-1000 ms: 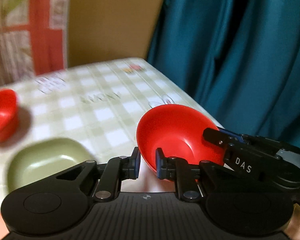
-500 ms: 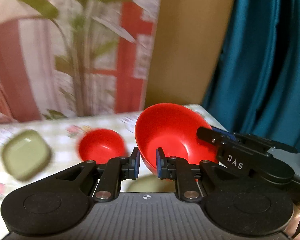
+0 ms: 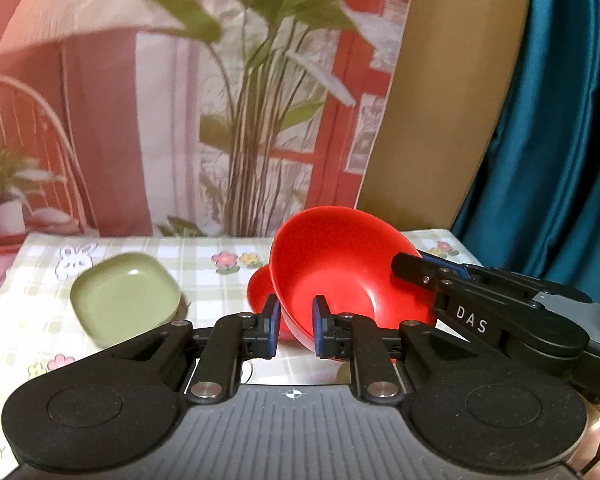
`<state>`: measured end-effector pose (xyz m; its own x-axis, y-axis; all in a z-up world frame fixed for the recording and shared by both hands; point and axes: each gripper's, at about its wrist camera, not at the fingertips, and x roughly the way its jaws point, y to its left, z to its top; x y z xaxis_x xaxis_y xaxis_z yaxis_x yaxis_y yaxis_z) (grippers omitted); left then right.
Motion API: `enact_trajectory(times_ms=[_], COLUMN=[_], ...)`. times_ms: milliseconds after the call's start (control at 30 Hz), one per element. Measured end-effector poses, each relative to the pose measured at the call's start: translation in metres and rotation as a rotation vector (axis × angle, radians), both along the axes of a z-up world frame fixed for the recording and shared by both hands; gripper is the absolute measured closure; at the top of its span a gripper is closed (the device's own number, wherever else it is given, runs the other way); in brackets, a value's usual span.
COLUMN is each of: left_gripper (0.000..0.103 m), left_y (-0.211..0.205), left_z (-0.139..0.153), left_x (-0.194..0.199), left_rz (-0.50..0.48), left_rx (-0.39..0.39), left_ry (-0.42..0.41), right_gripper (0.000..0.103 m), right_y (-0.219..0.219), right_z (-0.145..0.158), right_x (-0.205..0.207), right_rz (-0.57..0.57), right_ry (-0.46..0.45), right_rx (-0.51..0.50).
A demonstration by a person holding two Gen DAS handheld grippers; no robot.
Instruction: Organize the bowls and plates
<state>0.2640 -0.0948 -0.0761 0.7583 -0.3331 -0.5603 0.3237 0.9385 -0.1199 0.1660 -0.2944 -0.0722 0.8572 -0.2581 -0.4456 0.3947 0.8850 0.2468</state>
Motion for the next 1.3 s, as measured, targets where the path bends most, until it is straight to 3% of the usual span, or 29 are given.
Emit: enact_trajectory(times_ms=[333, 800, 1300], left_gripper=[0.085, 0.085, 0.085], left_y=[0.002, -0.014, -0.028], left_z=[-0.038, -0.074, -0.102], left_x=[0.026, 0.115, 0.136], left_rz=[-0.015, -0.01, -0.013], left_rx=[-0.021, -0.062, 0.03], left_ry=[0.058, 0.114, 0.145], right_gripper=[0.097, 0.097, 0.096], right_y=[-0.001, -0.05, -0.059], right_z=[-0.037, -0.081, -0.121], right_x=[0.017, 0.078, 0.109], right_rz=[0.004, -0.012, -0.004], right_ry=[0.056, 0.129, 0.222], right_rx=[0.034, 0.024, 0.011])
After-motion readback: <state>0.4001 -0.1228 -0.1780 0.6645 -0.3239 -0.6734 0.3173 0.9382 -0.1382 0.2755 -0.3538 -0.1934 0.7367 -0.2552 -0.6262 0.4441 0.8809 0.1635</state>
